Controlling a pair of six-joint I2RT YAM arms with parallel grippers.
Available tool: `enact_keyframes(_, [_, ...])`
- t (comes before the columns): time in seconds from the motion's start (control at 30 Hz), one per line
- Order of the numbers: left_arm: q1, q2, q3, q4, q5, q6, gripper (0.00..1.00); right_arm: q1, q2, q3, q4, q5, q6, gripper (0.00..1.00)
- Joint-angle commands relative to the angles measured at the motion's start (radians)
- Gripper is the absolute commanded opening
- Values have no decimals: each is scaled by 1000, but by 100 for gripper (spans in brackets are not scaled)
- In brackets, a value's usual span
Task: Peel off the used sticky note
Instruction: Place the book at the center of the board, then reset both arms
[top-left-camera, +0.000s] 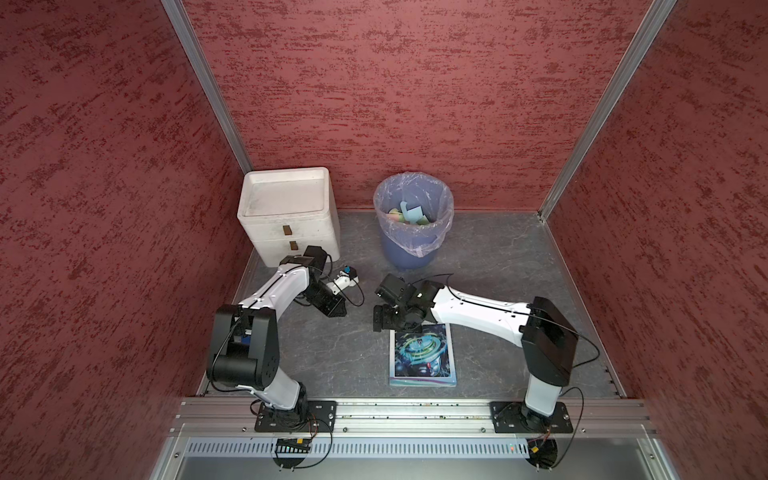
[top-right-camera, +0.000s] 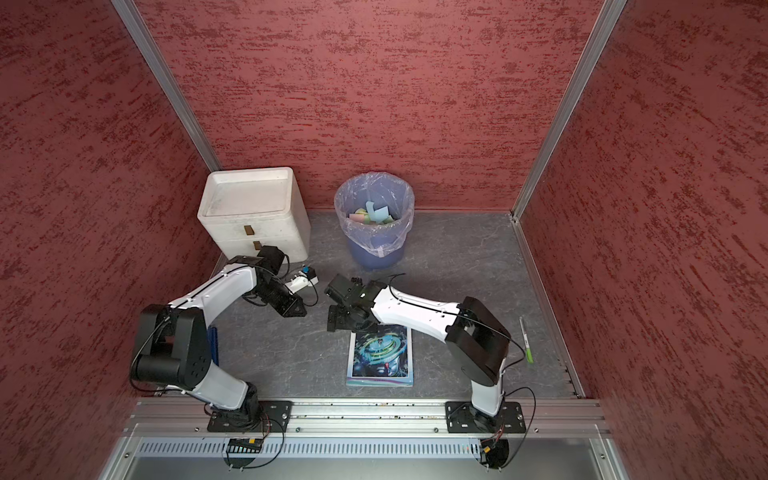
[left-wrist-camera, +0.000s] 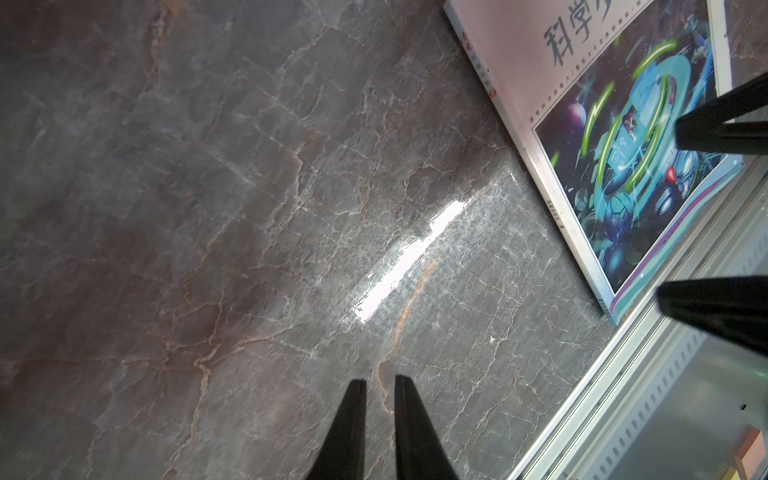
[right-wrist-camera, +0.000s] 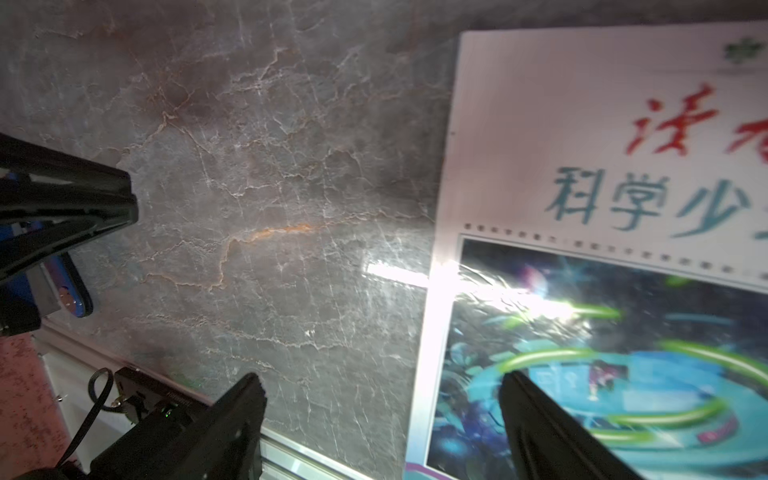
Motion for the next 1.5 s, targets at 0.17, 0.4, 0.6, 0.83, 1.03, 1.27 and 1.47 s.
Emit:
enact_keyframes(0.17, [28, 6, 43, 75, 105, -113, 45, -230, -386, -272, 14, 82, -79, 98])
enact_keyframes(0.4, [112, 25, 59, 315, 120, -312, 98, -552, -607, -278, -53, 243, -336, 98])
enact_keyframes(0.6, [201, 36, 2, 594, 120, -492, 100, -695, -668, -399, 191, 482, -551, 98])
enact_keyframes(0.83, [248, -31, -225, 1041, 94, -598, 100, -761, -691, -691, 664, 659, -728, 98])
enact_keyframes(1.03, [254, -77, -461, 1514, 53, -634, 100, -805, -674, -895, 1041, 619, -787, 98])
enact_keyframes(1.27, [233, -92, -641, 1815, -23, -634, 100, -809, -560, -1079, 1504, 571, -866, 99])
enact_keyframes(1.47, [190, -53, -779, 2097, -137, -616, 100, -811, -499, -1109, 1661, 451, -948, 98])
